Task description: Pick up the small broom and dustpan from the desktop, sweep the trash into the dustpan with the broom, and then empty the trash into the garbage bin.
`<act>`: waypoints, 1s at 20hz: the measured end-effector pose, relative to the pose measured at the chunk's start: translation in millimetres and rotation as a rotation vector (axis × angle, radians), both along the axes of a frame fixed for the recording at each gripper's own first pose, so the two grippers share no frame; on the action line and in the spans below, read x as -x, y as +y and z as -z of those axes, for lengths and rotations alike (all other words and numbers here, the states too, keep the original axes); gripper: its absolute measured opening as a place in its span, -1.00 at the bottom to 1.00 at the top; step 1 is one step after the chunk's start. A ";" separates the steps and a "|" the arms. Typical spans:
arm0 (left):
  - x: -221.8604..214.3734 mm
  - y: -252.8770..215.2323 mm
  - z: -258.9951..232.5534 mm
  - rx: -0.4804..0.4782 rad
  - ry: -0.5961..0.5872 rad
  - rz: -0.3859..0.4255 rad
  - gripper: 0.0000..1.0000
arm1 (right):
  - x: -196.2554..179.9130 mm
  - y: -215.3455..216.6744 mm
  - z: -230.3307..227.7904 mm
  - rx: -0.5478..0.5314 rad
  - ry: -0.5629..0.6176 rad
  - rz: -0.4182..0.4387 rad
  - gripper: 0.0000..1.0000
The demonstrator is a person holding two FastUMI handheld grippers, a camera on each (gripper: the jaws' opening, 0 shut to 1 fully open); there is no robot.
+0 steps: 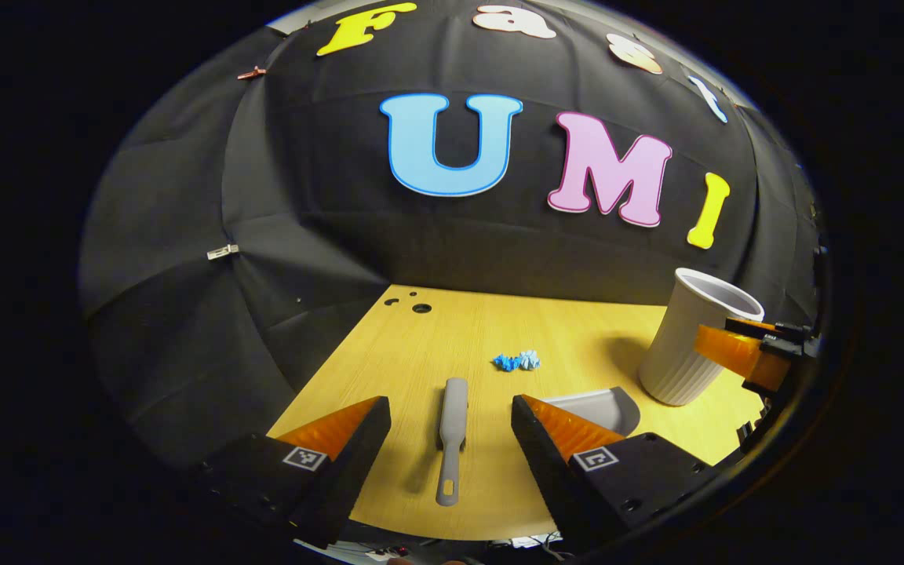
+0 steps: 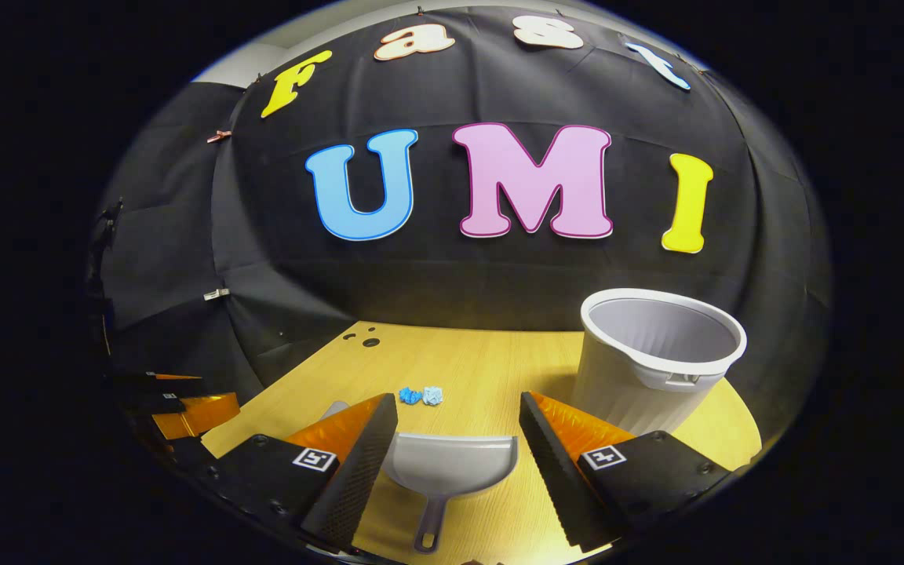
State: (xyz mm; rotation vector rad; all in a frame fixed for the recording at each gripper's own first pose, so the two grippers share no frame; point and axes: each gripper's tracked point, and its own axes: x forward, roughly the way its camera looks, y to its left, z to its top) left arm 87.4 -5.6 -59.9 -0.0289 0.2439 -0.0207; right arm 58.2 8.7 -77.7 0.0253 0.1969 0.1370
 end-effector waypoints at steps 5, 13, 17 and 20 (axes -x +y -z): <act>-21.0 -4.6 25.0 0.001 0.078 0.026 0.96 | -10.9 -0.4 10.8 0.007 0.024 -0.015 0.94; -64.6 -17.7 97.2 -0.011 0.378 0.089 0.94 | -31.7 -3.6 37.1 -0.004 0.102 -0.051 0.94; -83.9 -11.7 131.2 -0.089 0.530 0.105 0.94 | -28.5 -4.1 49.1 0.020 0.137 -0.073 0.94; -91.9 -8.3 150.5 -0.136 0.612 0.125 0.94 | -26.2 -7.0 47.6 0.031 0.142 -0.065 0.94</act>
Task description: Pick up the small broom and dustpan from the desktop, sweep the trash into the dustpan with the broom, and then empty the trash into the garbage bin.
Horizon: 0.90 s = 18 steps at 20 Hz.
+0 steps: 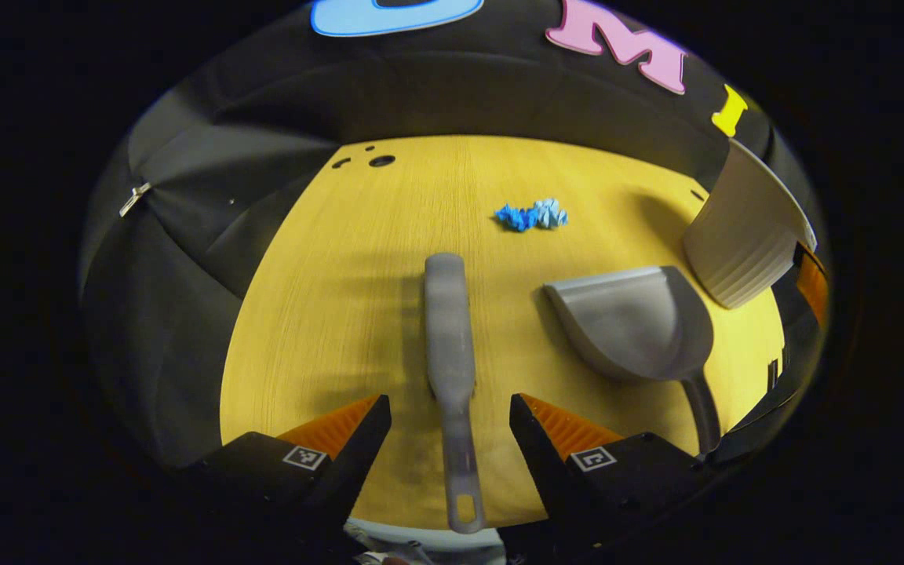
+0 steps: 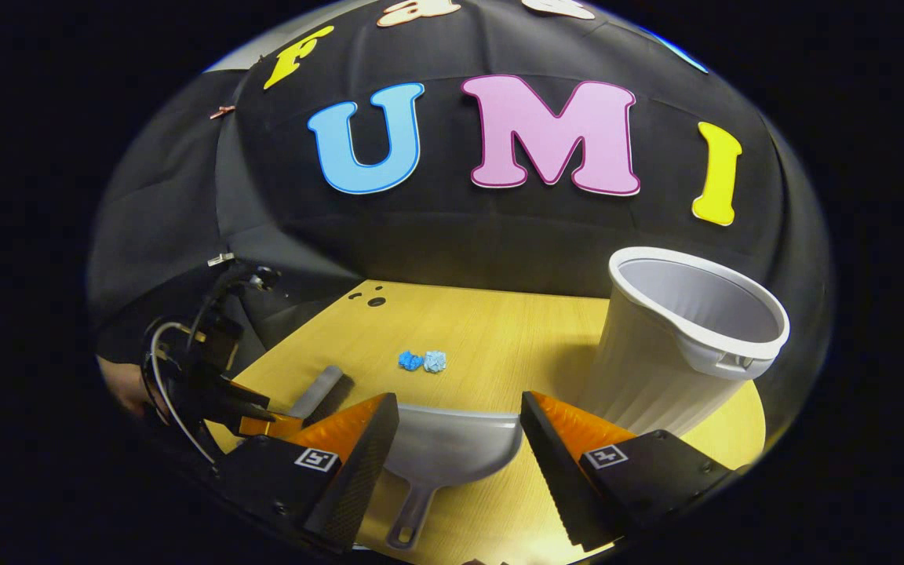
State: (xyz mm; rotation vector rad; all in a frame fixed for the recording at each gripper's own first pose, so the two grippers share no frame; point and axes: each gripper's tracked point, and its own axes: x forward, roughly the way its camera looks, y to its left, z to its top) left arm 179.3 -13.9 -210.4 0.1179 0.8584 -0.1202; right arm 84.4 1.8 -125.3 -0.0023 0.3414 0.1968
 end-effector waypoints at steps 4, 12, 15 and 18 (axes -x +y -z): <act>-5.1 3.6 26.8 0.008 0.117 0.019 0.91 | 8.7 2.2 -2.2 -0.013 0.025 0.045 0.94; -16.2 7.1 54.6 -0.031 0.243 0.045 0.65 | 48.5 13.2 0.9 0.081 0.072 0.087 0.94; -14.5 3.7 56.4 -0.071 0.285 0.093 0.27 | 53.2 22.8 8.7 0.068 0.122 0.104 0.96; -11.4 0.5 56.4 -0.073 0.318 0.057 -0.20 | 50.5 32.8 20.8 0.019 0.180 0.110 0.96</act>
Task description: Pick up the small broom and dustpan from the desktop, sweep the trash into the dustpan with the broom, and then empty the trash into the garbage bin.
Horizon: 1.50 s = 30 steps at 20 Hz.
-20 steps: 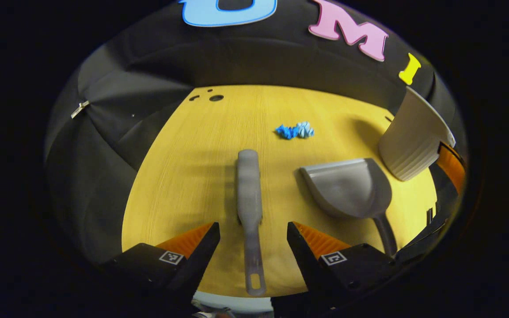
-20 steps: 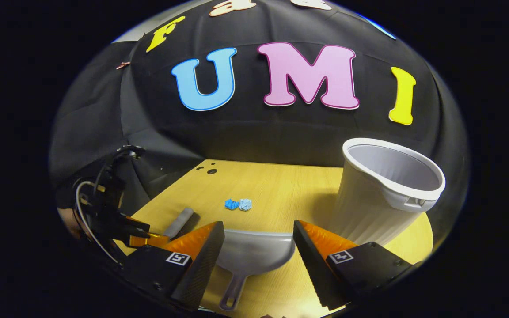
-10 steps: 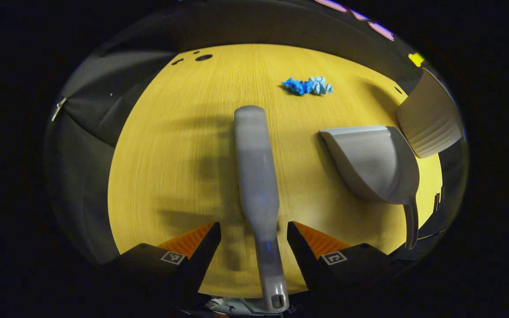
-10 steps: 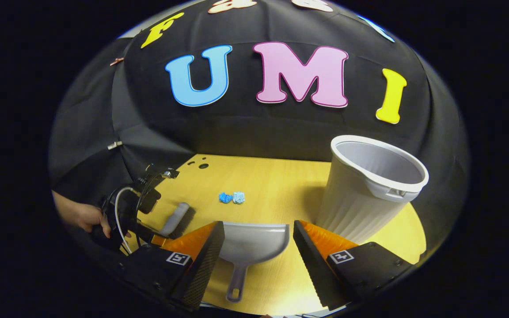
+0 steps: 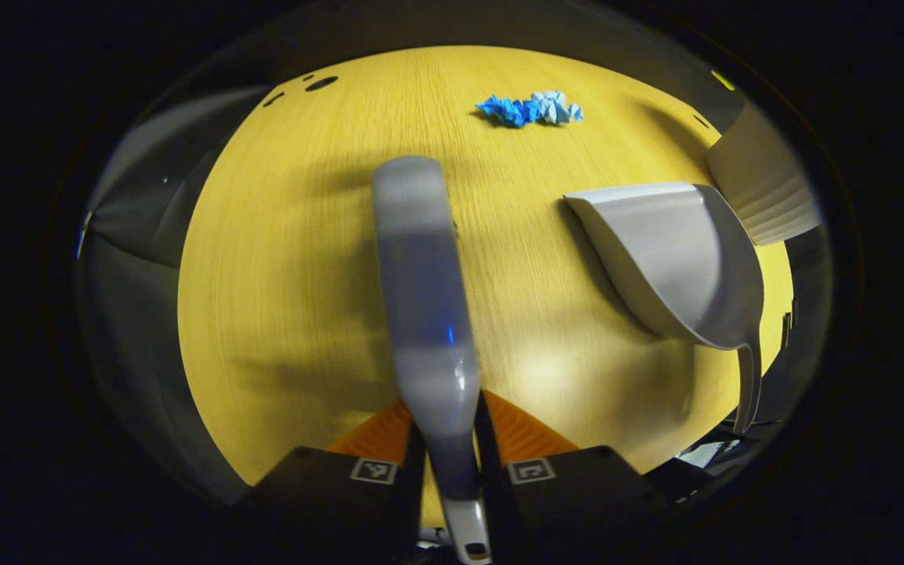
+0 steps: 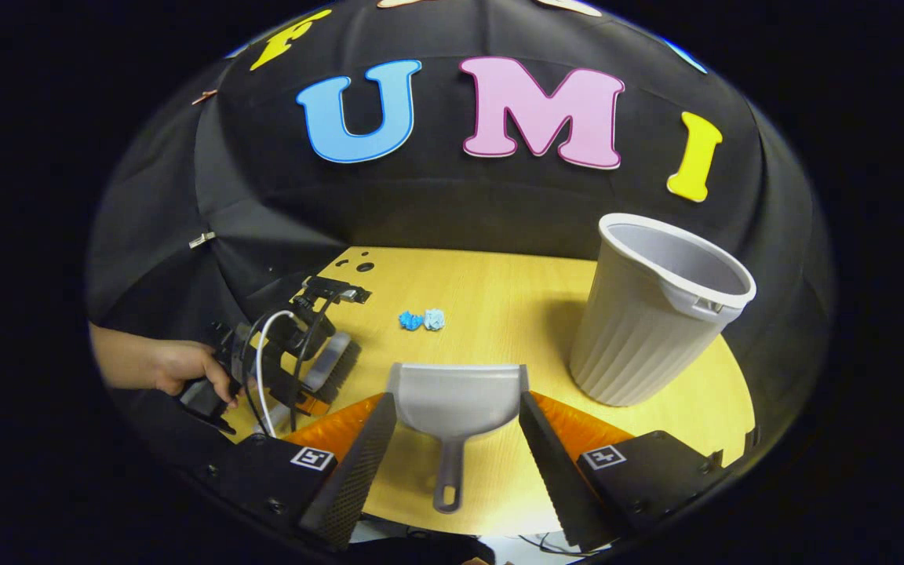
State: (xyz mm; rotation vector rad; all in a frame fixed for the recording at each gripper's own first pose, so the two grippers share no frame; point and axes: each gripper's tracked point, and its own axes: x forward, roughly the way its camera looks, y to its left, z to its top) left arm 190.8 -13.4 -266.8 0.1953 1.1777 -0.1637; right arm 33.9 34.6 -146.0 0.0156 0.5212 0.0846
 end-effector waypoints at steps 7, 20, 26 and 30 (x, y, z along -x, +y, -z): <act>10.6 -4.9 1.3 0.040 -0.076 -0.027 -0.49 | 1.3 -8.5 77.5 -0.068 0.304 0.085 0.98; 31.1 -9.4 -32.5 0.116 -0.217 -0.086 -0.51 | -20.2 5.4 169.2 0.047 0.491 -0.017 0.99; 22.6 -1.7 -61.8 0.104 -0.288 -0.016 -0.51 | -26.9 6.9 186.5 0.022 0.555 0.032 0.99; 8.6 1.3 -71.1 0.102 -0.291 0.019 -0.51 | -26.6 4.2 188.1 0.019 0.562 0.047 0.89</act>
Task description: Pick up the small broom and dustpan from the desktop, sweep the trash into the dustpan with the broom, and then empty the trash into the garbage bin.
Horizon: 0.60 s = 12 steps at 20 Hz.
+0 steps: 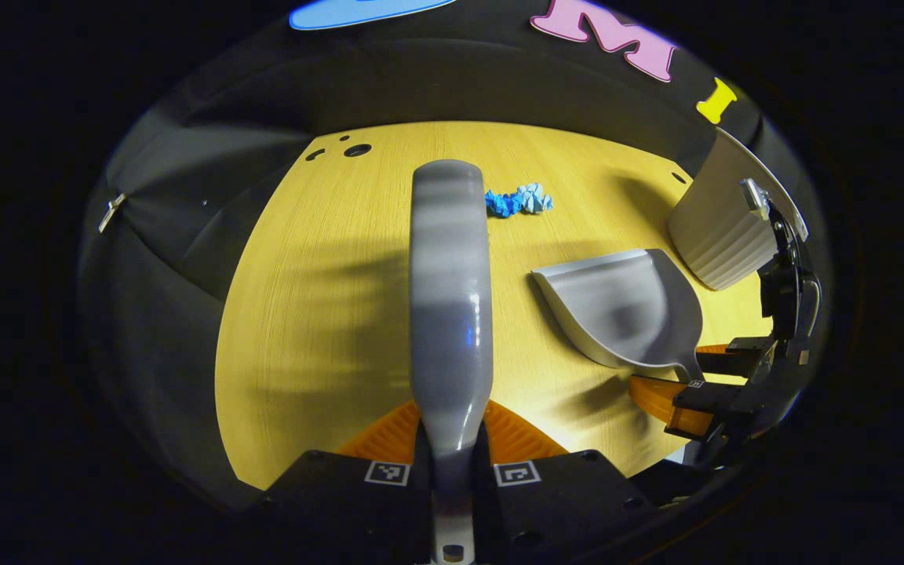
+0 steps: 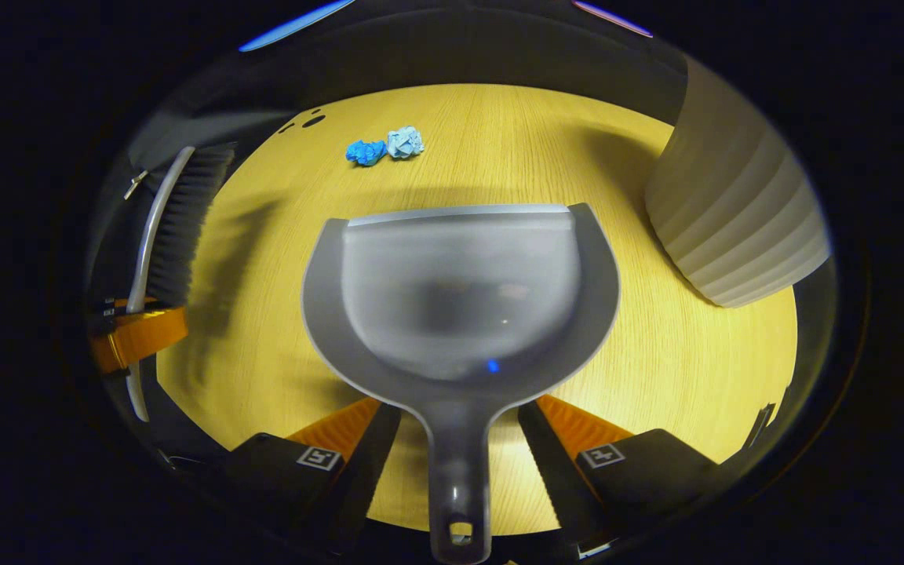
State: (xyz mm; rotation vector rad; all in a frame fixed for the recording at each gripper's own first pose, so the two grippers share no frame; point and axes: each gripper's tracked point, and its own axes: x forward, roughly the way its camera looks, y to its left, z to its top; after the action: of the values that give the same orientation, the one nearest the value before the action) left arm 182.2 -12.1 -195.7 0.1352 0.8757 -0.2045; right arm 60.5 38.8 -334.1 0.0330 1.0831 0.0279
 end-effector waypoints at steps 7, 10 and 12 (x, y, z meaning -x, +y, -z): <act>-44.2 -0.5 1.1 -0.002 0.012 0.015 -0.51 | 6.3 -5.9 7.6 -0.045 0.055 -0.014 -0.26; -71.0 4.1 2.9 -0.032 0.008 0.039 -0.50 | 10.3 -2.3 14.3 -0.072 0.152 -0.033 -0.22; -91.6 1.3 0.5 -0.050 0.003 0.068 -0.51 | 8.5 -2.2 12.6 -0.103 0.156 -0.032 -0.06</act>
State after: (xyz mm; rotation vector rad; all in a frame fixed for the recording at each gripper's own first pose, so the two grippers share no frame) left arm 273.8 -10.8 -196.2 0.2118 0.8800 -0.2465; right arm 52.1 36.6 -346.7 0.1118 1.2375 0.1119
